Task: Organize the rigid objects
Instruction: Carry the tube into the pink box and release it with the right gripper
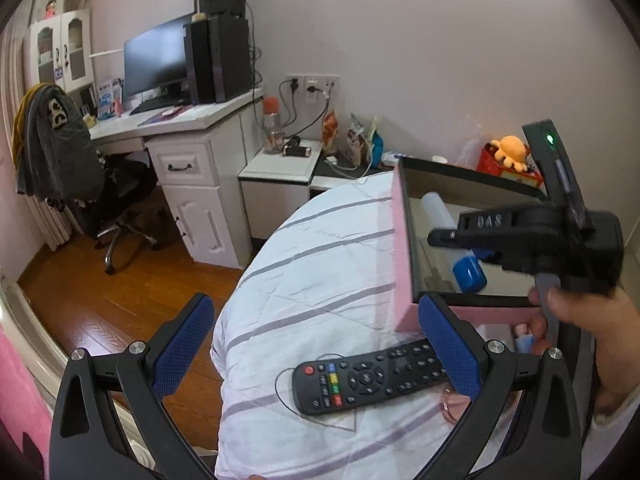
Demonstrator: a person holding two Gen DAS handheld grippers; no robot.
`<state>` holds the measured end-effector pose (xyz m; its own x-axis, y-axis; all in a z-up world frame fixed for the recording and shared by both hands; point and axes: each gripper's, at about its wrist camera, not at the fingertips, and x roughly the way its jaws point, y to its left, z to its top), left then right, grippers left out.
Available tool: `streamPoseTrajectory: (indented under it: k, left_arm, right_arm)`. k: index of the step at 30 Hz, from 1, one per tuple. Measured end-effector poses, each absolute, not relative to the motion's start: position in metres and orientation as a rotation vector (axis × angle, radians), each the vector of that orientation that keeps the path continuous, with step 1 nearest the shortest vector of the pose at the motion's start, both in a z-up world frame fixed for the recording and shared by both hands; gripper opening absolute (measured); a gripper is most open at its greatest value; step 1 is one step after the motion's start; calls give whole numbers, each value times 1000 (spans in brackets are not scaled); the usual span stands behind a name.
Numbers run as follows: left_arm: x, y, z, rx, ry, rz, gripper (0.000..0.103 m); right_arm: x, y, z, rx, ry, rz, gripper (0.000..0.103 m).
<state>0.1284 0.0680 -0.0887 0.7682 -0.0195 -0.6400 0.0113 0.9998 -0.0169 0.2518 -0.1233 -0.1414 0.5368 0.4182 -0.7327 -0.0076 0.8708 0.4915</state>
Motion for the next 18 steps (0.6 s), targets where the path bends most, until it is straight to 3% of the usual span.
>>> streamPoseTrajectory:
  k: [8,10,12,18]
  left_arm:
    - [154,71,-104,-19,740,-11,103]
    - [156,71,-107,-17,744,-7,103]
    - [158,71,-109,-20,750,-10,103]
    - [149,68,-103,-36,754,-53,103]
  right_arm:
    - [253,-112,-156,460,1060,276,26]
    - [252,-113,-155,475,1064,284,31]
    - [252,-112,-156,461,1073,269,44]
    - [239,-121,-143,481,1036,300,46]
